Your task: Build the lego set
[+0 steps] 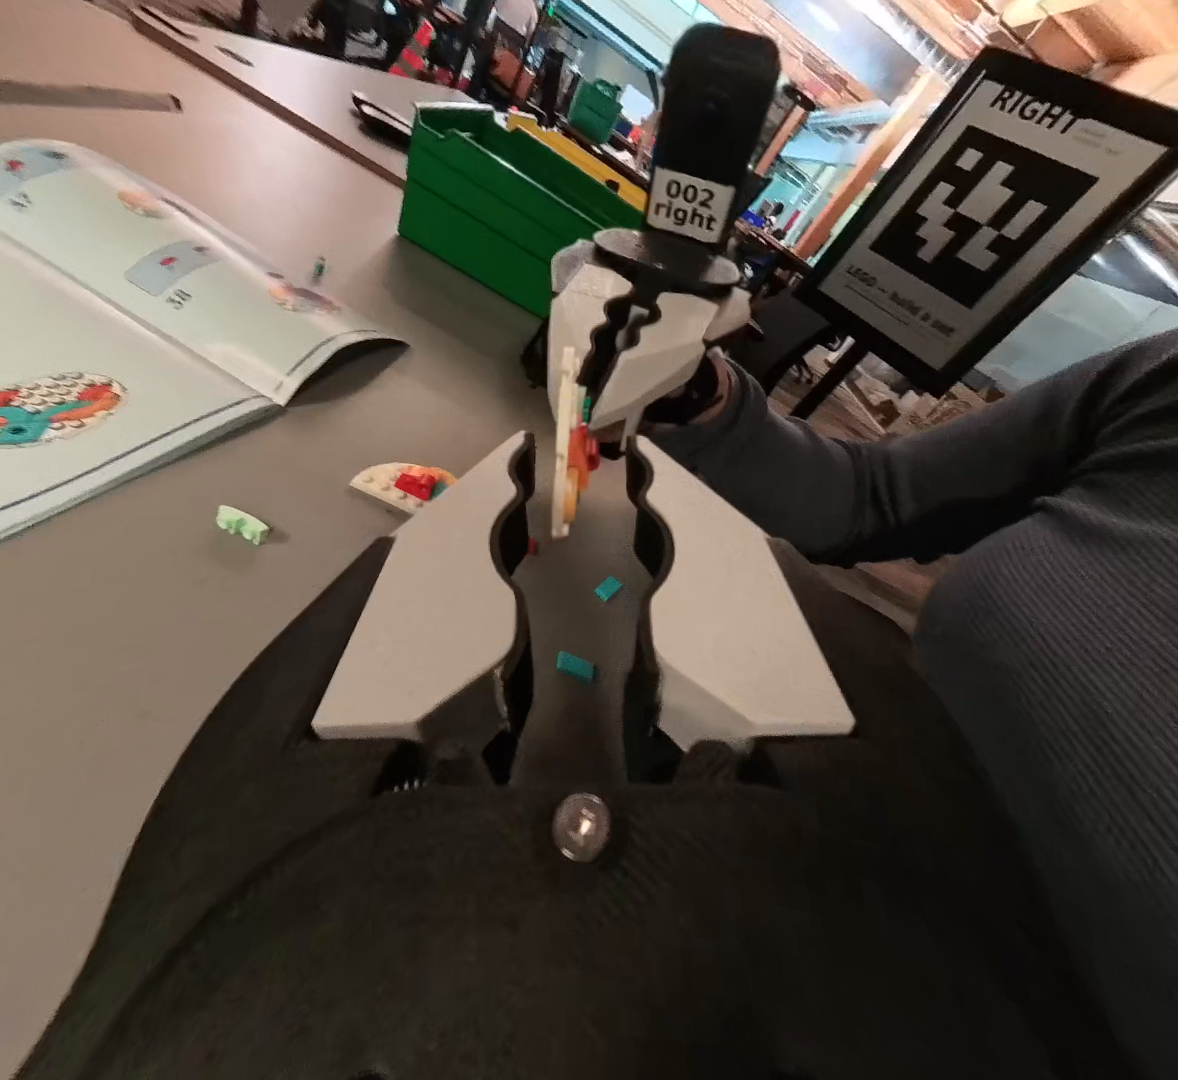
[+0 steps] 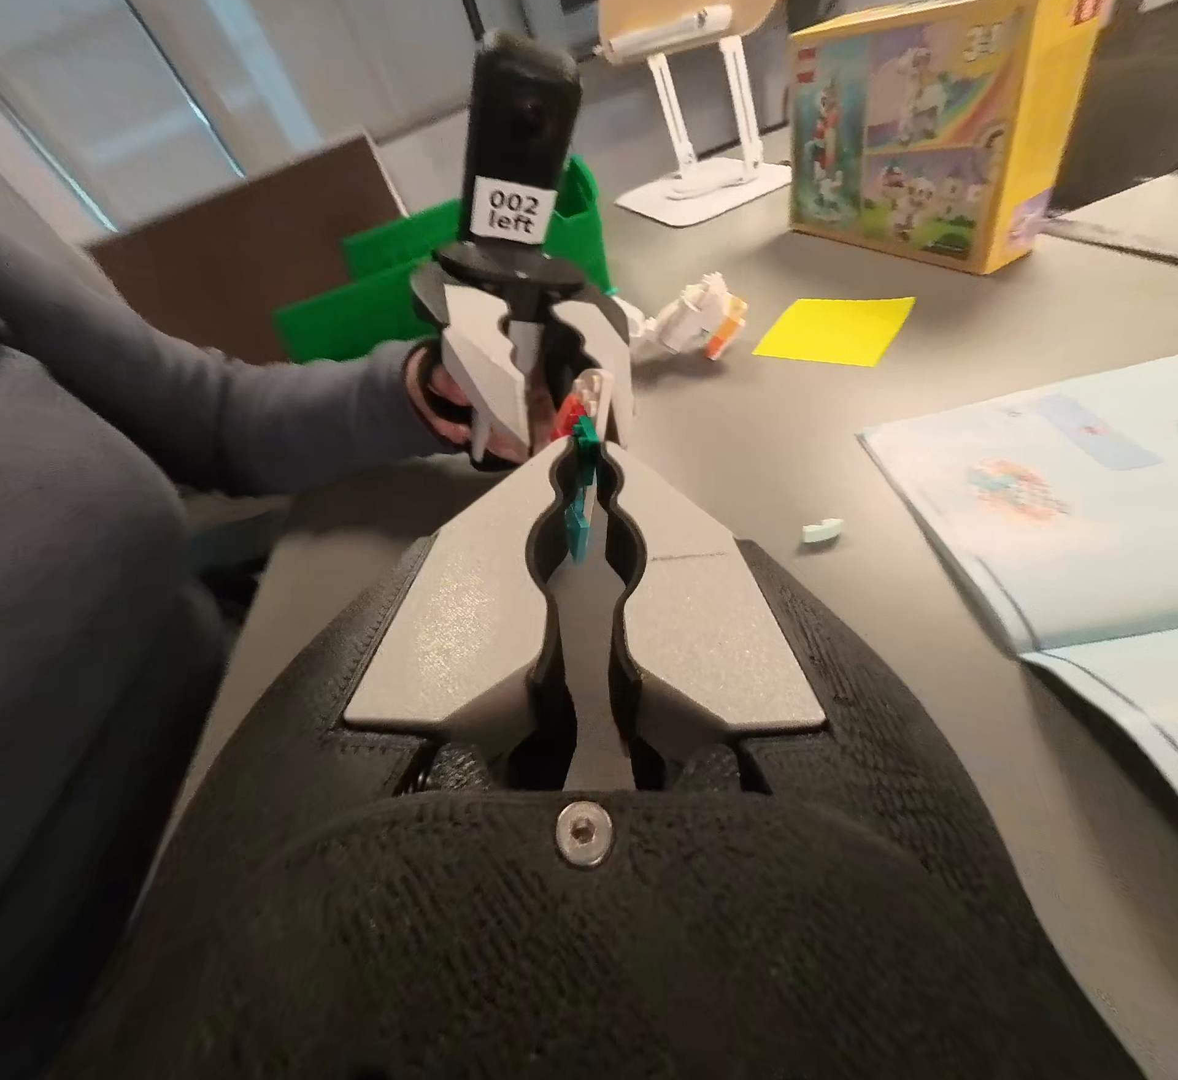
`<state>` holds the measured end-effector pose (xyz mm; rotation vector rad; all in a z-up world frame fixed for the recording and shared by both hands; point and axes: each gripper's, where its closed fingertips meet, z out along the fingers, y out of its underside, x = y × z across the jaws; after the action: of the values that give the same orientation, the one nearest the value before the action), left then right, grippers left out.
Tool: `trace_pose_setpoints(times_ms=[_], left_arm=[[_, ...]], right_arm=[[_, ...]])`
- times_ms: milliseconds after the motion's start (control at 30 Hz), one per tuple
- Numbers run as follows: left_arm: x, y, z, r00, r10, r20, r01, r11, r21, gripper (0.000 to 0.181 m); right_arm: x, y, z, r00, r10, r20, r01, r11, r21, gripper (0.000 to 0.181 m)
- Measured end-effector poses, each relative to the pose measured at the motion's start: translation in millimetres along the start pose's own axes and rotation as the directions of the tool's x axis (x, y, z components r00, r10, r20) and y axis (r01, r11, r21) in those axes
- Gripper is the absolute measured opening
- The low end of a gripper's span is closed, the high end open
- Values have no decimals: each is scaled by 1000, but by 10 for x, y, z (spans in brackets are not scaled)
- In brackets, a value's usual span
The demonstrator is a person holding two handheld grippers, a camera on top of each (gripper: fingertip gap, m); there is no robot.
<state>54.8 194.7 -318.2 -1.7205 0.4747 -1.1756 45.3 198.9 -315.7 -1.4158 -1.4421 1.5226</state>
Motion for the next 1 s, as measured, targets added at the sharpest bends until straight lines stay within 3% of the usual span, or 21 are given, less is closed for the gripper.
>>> trace_pose_setpoints(times_ms=[67, 233, 367, 500, 600, 667, 733, 833, 1000], left_arm=[[38, 8, 19, 999, -16, -34, 17, 1000, 8, 13], [15, -30, 12, 997, -65, -44, 67, 997, 35, 11], [-86, -29, 19, 996, -89, 8, 88, 995, 49, 11], [-91, -59, 5, 998, -63, 28, 61, 996, 66, 11], [-223, -76, -66, 993, -84, 85, 77, 993, 90, 11], [-248, -187, -168, 990, -127, 56, 117, 981, 157, 11], [-274, -199, -198, 989, -136, 63, 124, 978, 165, 11], [-232, -165, -148, 988, -149, 33, 142, 977, 157, 11], [-159, -5, -2, 988, -155, 6, 154, 986, 71, 11]], right_arm=[[-28, 0, -4, 998, 50, 49, -51, 999, 13, 2], [-6, -9, -7, 993, 97, 73, -100, 994, 38, 3], [94, 9, 16, 998, -17, -58, 18, 1000, 17, 4], [84, -11, 17, 990, -98, -103, 99, 995, 1, 3], [107, -49, -21, 937, -284, -203, 279, 959, -55, 3], [64, -158, -74, 924, -313, -220, 318, 948, -15, 2], [146, -162, -137, 944, -244, -224, 250, 968, -3, 3], [611, -1, -428, 933, -61, -354, 42, 997, -61, 3], [1126, 526, -987, 801, 267, -535, -381, 918, -112, 4]])
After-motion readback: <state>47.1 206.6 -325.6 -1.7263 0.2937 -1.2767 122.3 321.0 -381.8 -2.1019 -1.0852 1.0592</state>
